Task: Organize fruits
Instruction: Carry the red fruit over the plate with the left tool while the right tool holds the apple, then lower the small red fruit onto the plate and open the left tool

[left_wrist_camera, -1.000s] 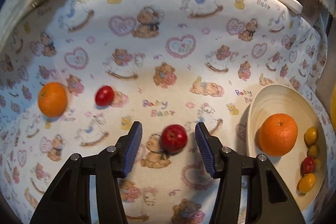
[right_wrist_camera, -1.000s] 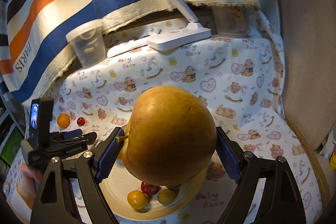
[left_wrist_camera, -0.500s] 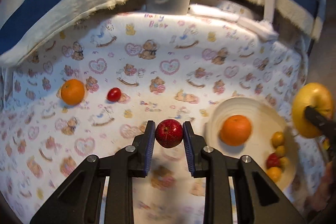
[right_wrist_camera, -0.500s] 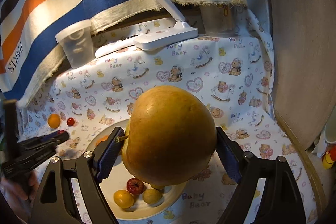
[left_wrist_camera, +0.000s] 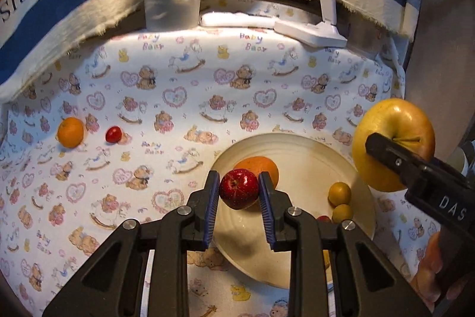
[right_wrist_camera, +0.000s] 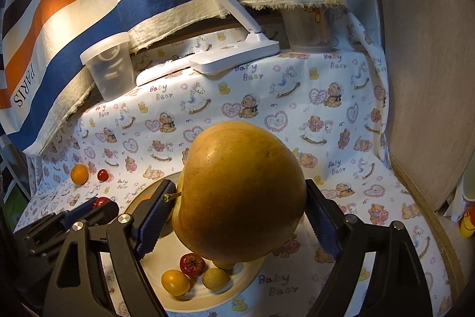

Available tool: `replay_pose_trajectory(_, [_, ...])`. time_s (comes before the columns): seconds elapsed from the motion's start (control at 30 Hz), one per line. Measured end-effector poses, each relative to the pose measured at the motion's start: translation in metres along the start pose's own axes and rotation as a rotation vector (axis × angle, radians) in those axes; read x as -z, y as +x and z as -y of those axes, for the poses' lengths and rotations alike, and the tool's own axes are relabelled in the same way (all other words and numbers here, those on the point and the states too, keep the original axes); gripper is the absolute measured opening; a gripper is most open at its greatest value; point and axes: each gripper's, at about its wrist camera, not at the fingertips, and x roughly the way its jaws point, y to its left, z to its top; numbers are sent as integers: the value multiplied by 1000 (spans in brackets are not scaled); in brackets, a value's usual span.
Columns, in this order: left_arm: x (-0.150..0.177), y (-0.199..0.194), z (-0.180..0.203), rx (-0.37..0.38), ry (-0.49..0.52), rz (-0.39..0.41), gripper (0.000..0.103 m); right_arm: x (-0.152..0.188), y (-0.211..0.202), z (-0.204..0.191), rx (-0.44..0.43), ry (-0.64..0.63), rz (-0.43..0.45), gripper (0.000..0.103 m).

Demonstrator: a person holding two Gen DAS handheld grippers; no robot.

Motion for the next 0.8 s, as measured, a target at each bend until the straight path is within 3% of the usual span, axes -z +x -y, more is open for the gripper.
replay_pose_trajectory(0.17, [13,10,-8,24,14,-18,26,2,8,-1,21,-25,-11,86])
replay_pose_trajectory(0.3, [16,14,-4,50,49,-51,26,2,8,1,-18,-5,-20,86])
replay_pose_trajectory(0.53, [18,26,-2,96,59,-185,26,7,19,-1,-54,15,-75,86])
replay_pose_trajectory(0.67, [19,27,4,111,69,-210,26,10,24,-8,-36,-21,-78,86])
replay_pose_trajectory(0.8, [19,25,6,111,76,-214,26,9,25,-6,-72,0,-90,86])
